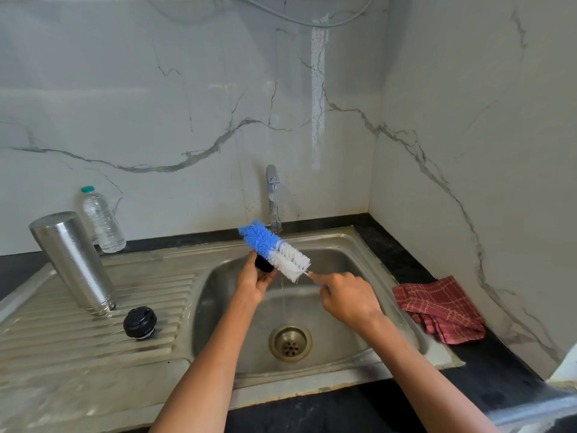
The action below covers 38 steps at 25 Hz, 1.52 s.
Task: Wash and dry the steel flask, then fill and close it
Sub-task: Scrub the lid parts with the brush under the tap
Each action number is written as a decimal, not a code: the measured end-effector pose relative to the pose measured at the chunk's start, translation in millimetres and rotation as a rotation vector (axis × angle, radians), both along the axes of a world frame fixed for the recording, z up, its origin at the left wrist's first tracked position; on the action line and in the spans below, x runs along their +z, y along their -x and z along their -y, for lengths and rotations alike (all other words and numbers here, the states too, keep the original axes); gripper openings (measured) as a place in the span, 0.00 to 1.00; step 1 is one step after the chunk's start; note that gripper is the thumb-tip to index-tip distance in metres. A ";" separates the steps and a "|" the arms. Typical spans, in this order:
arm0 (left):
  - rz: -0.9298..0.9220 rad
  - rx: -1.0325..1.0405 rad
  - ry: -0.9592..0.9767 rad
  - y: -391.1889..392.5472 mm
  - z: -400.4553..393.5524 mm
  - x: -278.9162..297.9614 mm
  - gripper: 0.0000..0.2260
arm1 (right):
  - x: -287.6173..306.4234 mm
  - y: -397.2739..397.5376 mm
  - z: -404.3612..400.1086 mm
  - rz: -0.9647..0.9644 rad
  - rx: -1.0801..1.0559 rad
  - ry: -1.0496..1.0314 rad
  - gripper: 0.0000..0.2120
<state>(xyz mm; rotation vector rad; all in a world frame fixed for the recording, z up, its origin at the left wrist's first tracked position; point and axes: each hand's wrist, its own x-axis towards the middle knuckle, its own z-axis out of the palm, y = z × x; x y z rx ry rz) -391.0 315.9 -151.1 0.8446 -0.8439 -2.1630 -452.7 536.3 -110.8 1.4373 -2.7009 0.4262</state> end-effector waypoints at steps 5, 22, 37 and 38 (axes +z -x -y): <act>0.045 -0.047 0.103 7.3 -12.4 2.1 0.10 | 8.0 4.4 11.8 0.008 0.009 0.077 0.23; -0.142 -0.105 0.081 5.2 -2.6 -4.8 0.22 | -15.1 -31.5 13.9 0.935 -0.017 0.479 0.13; -0.166 0.030 0.057 -0.8 9.1 -7.7 0.19 | 3.8 -20.4 -1.5 1.221 -0.007 0.511 0.10; -0.162 0.028 0.039 -1.1 11.5 -8.6 0.19 | 3.6 -20.8 -2.8 1.219 -0.004 0.511 0.10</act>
